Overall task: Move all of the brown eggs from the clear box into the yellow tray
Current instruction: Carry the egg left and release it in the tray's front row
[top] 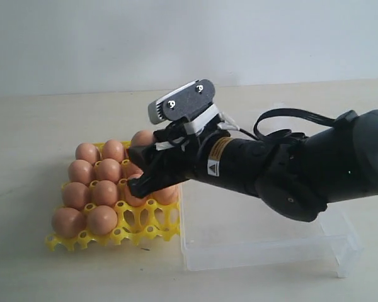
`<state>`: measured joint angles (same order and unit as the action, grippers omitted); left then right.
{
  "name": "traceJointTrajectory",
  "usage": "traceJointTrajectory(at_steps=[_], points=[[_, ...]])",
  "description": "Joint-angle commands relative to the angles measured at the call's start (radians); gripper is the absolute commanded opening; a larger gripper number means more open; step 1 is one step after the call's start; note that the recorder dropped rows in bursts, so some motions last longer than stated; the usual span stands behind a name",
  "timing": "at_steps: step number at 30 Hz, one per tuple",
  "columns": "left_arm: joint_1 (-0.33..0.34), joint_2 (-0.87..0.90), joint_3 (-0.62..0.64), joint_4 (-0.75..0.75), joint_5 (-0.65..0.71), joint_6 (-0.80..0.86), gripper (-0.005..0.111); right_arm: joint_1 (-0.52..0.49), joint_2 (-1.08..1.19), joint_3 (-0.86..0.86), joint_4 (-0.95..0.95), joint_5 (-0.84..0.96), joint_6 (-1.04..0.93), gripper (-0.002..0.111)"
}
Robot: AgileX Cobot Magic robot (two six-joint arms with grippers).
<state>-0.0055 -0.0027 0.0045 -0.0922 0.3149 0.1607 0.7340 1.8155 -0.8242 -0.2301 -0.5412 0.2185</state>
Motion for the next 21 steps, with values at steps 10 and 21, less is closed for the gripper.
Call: traceJointTrajectory(at_steps=[10, 21], points=[[-0.006, 0.003, -0.005, -0.005, -0.004, -0.003, 0.000, 0.098, 0.018, 0.051, -0.033, 0.045, 0.019, 0.000], [-0.006, 0.003, -0.005, -0.005, -0.004, -0.003, 0.000, 0.103, 0.097, 0.049, -0.039, -0.029, 0.123, 0.000]])
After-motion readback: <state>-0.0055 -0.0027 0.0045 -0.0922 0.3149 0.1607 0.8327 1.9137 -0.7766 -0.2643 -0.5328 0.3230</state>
